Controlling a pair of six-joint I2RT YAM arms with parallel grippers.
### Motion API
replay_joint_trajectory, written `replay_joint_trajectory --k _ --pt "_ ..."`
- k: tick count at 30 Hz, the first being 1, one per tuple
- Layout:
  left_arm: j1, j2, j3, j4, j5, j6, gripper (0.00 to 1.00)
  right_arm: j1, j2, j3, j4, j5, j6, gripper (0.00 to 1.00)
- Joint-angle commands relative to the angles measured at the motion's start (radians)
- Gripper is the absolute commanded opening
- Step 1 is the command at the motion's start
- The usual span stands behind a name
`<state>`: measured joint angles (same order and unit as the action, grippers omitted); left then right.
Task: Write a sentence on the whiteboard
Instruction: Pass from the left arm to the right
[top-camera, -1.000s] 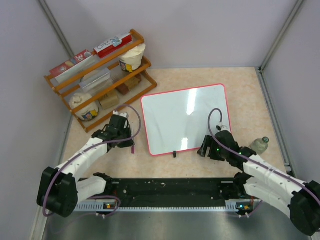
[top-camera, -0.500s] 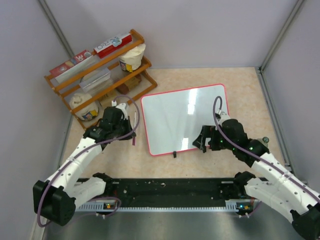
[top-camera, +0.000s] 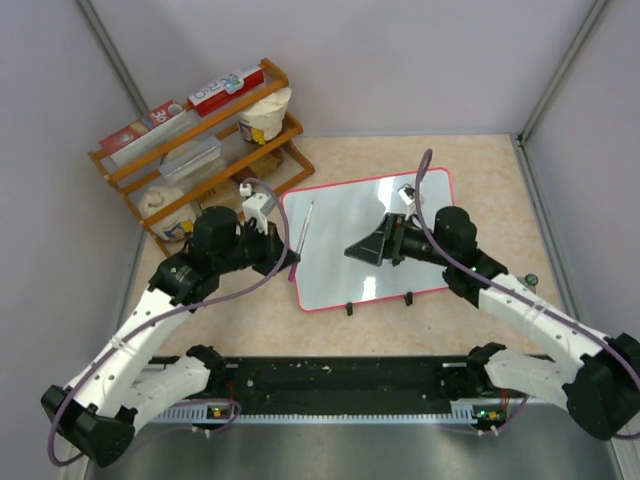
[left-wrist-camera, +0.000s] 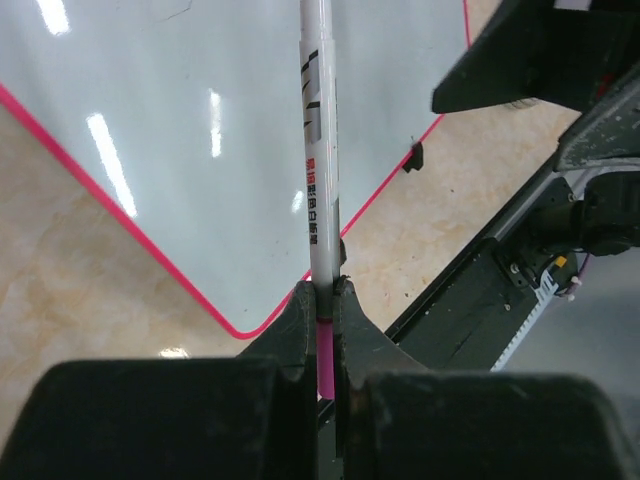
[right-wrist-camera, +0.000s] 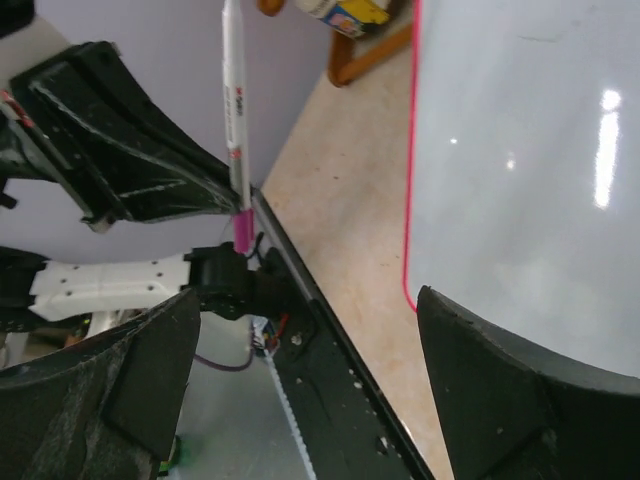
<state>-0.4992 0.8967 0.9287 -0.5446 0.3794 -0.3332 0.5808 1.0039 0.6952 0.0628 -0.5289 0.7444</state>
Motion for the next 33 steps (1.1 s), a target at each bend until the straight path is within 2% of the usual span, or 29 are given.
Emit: replay_joint_trajectory --k 1,2,5,7,12,18,21,22,30,32,33 --pt "-0.045 0.007 0.051 0.071 0.059 0.033 0.00 0.010 0.107 0.052 0.426 -0.181 0.179 0.85" --pt "-0.051 0.014 0.056 0.077 0.067 0.034 0.00 0.008 0.131 0.056 0.521 -0.197 0.202 0.84" --pt "-0.078 0.034 0.071 0.086 0.075 0.043 0.00 0.008 0.203 0.067 0.655 -0.233 0.288 0.78" --pt "-0.097 0.044 0.081 0.086 0.079 0.049 0.00 0.010 0.243 0.084 0.681 -0.246 0.322 0.73" --pt "-0.130 0.065 0.082 0.087 0.096 0.062 0.00 0.010 0.300 0.122 0.741 -0.264 0.355 0.67" --pt "-0.156 0.082 0.085 0.090 0.099 0.068 0.00 0.011 0.360 0.158 0.763 -0.284 0.372 0.54" --pt "-0.159 0.084 0.085 0.095 0.096 0.069 0.00 0.011 0.371 0.156 0.767 -0.293 0.374 0.41" --pt "-0.160 0.084 0.085 0.097 0.095 0.069 0.00 0.010 0.372 0.155 0.769 -0.295 0.374 0.30" --pt "-0.162 0.081 0.084 0.104 0.092 0.069 0.00 0.011 0.380 0.145 0.730 -0.306 0.351 0.30" --pt "-0.162 0.084 0.084 0.106 0.092 0.071 0.00 0.011 0.387 0.144 0.738 -0.309 0.351 0.20" --pt "-0.162 0.085 0.084 0.107 0.092 0.074 0.00 0.011 0.389 0.145 0.740 -0.310 0.352 0.05"
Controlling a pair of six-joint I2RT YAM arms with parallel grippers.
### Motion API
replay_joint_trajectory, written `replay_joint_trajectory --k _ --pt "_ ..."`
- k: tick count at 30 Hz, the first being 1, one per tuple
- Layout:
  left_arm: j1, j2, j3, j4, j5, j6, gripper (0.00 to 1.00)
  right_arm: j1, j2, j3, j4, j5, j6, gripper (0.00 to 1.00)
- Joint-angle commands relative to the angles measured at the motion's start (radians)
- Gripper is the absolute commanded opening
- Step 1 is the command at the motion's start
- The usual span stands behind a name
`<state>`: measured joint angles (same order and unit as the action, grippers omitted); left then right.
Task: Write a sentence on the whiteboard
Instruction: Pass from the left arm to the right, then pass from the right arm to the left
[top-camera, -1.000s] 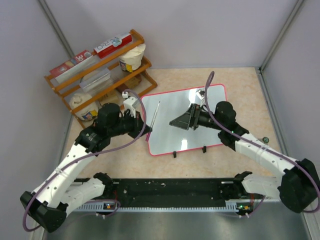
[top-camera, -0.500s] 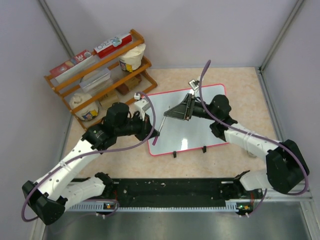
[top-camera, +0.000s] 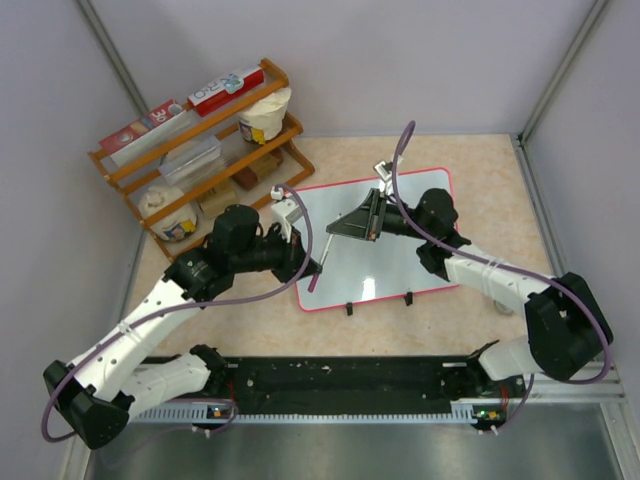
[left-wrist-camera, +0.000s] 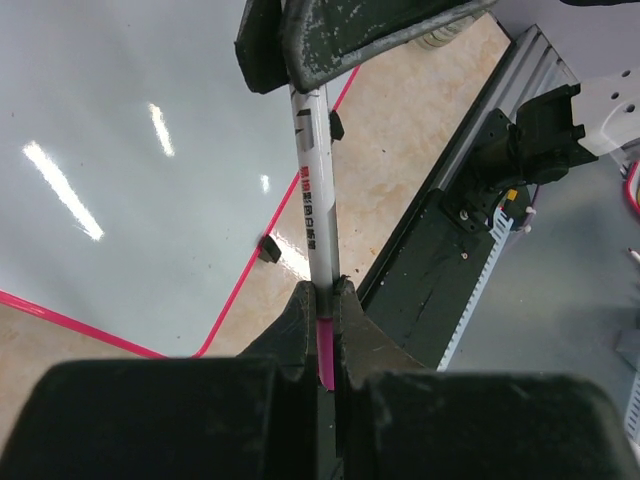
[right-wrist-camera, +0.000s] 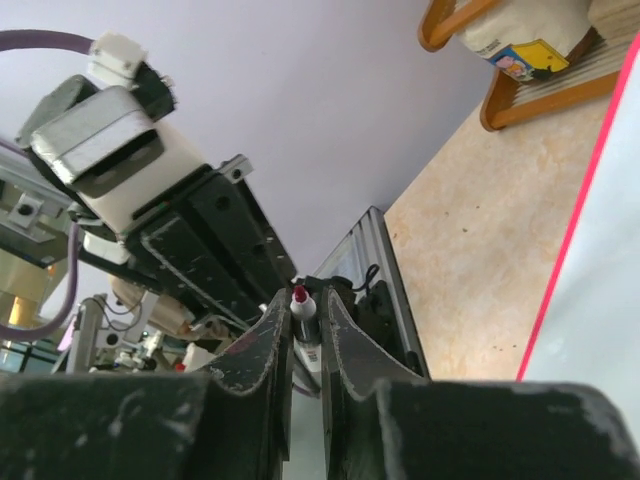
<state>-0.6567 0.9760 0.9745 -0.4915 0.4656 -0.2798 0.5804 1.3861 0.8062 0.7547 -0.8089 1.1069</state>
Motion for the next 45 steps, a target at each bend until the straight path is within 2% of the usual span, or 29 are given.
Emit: replay_joint_trajectory --k 1,5,6,7,8,12,13,17,22,24,31,35,38,45 --pt "-0.004 0.007 0.038 0.053 0.005 0.021 0.00 0.012 0.011 0.036 0.049 -0.030 -0.010 0.00" --pt "-0.003 0.007 0.044 0.053 -0.016 0.018 0.00 0.012 0.002 0.042 0.025 -0.010 -0.027 0.00" --pt "-0.004 0.004 0.049 0.051 -0.031 0.011 0.03 0.012 -0.004 0.047 -0.010 0.003 -0.036 0.00" --pt "-0.004 0.000 0.052 0.051 -0.050 0.007 0.09 0.010 -0.010 0.050 -0.026 0.011 -0.047 0.00" --pt "-0.003 -0.003 0.058 0.048 -0.088 0.004 0.21 0.012 -0.027 0.053 -0.049 0.020 -0.074 0.00" --pt "-0.003 -0.016 0.121 0.024 -0.188 -0.012 0.53 0.012 -0.100 0.077 -0.205 0.133 -0.176 0.00" --pt "-0.003 -0.016 0.139 0.008 -0.223 -0.022 0.57 0.012 -0.125 0.083 -0.297 0.169 -0.223 0.00" --pt "-0.003 0.007 0.233 -0.039 -0.312 -0.076 0.69 0.012 -0.235 0.088 -0.446 0.354 -0.318 0.00" --pt "-0.004 0.087 0.317 -0.004 -0.213 -0.196 0.83 0.012 -0.395 0.065 -0.505 0.597 -0.398 0.00" --pt "-0.004 0.115 0.331 0.027 -0.167 -0.255 0.84 0.012 -0.435 0.031 -0.477 0.684 -0.409 0.00" --pt "-0.004 0.237 0.323 0.304 0.065 -0.470 0.85 0.012 -0.565 -0.025 -0.403 0.859 -0.479 0.00" --pt "-0.003 0.297 0.328 0.515 0.137 -0.591 0.85 0.012 -0.624 -0.065 -0.327 0.931 -0.524 0.00" --pt "-0.006 0.342 0.334 0.615 0.175 -0.685 0.85 0.012 -0.662 -0.100 -0.256 0.990 -0.567 0.00" --pt "-0.027 0.435 0.355 0.727 0.215 -0.817 0.83 0.010 -0.685 -0.156 -0.097 1.025 -0.673 0.00"
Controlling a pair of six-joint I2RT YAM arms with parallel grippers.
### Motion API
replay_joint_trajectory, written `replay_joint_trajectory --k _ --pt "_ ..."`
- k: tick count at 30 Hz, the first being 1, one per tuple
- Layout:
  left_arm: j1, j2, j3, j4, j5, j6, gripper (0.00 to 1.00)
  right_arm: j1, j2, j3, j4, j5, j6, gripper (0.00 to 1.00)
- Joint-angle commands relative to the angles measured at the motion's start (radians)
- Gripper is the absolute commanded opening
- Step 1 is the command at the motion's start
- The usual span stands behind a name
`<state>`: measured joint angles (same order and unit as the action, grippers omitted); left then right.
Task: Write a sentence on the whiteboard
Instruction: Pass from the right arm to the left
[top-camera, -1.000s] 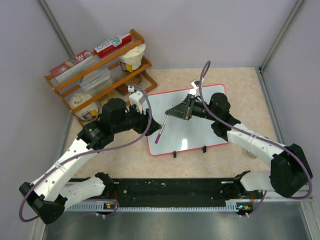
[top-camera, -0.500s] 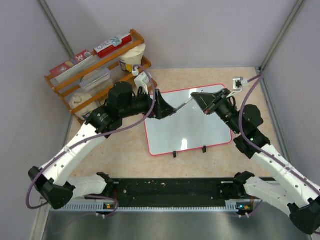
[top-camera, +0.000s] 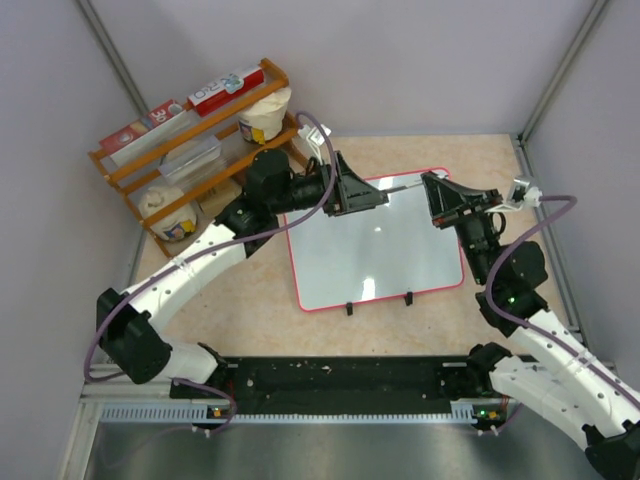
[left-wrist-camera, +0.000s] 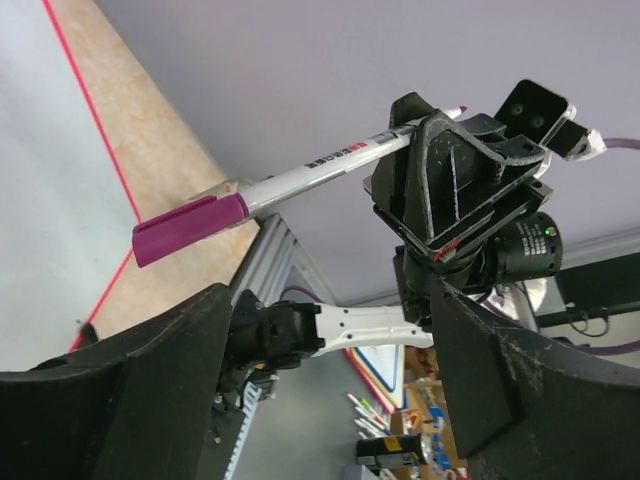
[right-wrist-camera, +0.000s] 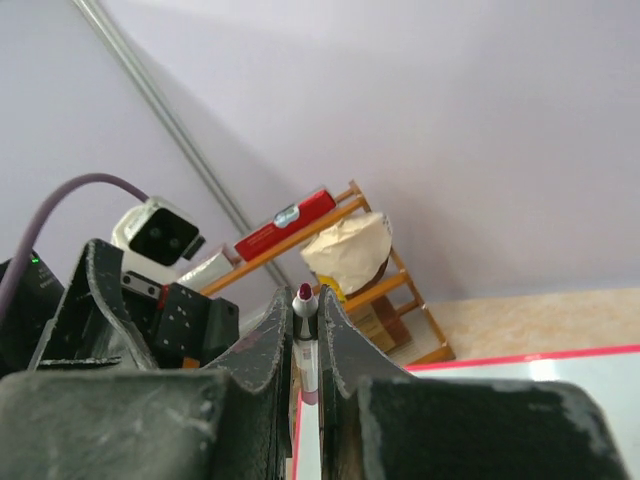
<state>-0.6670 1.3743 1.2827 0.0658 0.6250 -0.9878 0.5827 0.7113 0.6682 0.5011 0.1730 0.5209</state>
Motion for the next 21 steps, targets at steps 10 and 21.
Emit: replay_joint_trajectory --k 10,21 --pt "-0.063 0.180 0.104 0.302 0.025 -0.230 0.84 0.009 -0.003 -0.053 0.278 -0.035 -0.101 0.00" --pt "-0.063 0.269 0.176 0.387 -0.002 -0.322 0.76 0.011 -0.049 -0.102 0.241 -0.082 -0.067 0.00"
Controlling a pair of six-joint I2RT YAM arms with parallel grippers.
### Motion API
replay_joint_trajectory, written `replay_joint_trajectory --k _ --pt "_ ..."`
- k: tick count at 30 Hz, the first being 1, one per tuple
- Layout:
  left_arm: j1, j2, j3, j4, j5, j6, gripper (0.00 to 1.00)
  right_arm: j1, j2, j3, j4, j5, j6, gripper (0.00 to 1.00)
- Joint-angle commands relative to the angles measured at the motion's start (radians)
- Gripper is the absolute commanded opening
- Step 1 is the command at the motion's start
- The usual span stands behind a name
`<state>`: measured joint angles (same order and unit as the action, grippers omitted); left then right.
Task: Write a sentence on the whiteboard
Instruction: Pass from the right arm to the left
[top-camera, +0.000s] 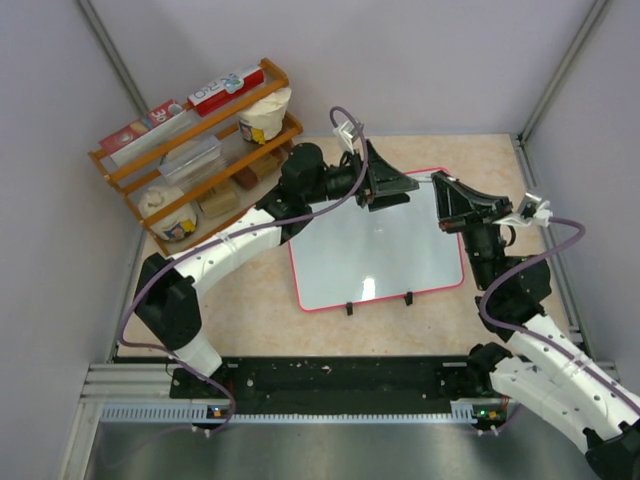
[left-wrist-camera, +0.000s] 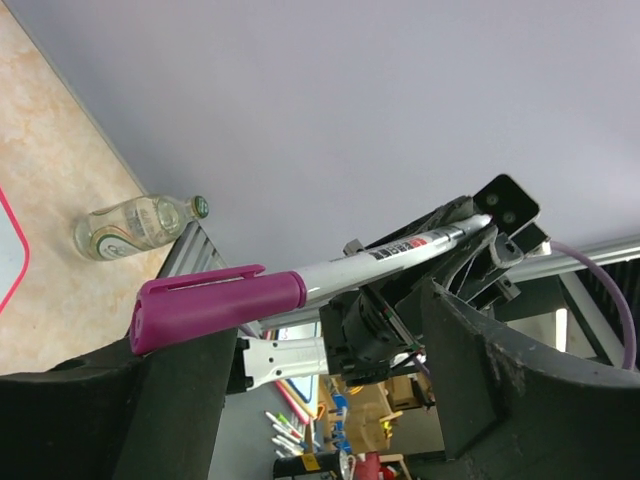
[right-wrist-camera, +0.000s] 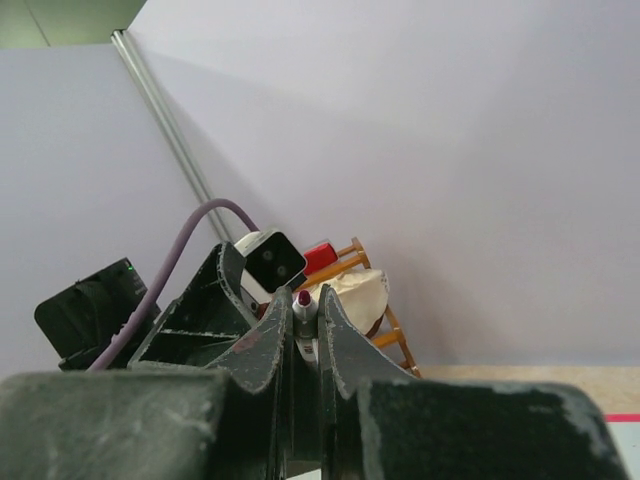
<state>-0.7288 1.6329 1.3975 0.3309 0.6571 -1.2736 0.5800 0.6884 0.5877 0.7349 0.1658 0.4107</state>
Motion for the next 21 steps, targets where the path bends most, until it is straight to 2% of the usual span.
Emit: replay_joint_trajectory --k 1,13,21 --pt "-0.001 0.012 0.064 0.123 -0.037 -0.038 0.75 0.012 -0.030 -0.032 0.004 -0.078 0.046 0.00" --pt "-0.001 0.053 0.104 0.203 -0.037 -0.093 0.50 0.014 -0.033 -0.072 -0.034 -0.140 0.085 0.00" --pt "-0.001 0.045 0.097 0.189 -0.079 -0.082 0.42 0.014 -0.027 -0.088 -0.019 -0.150 0.089 0.00"
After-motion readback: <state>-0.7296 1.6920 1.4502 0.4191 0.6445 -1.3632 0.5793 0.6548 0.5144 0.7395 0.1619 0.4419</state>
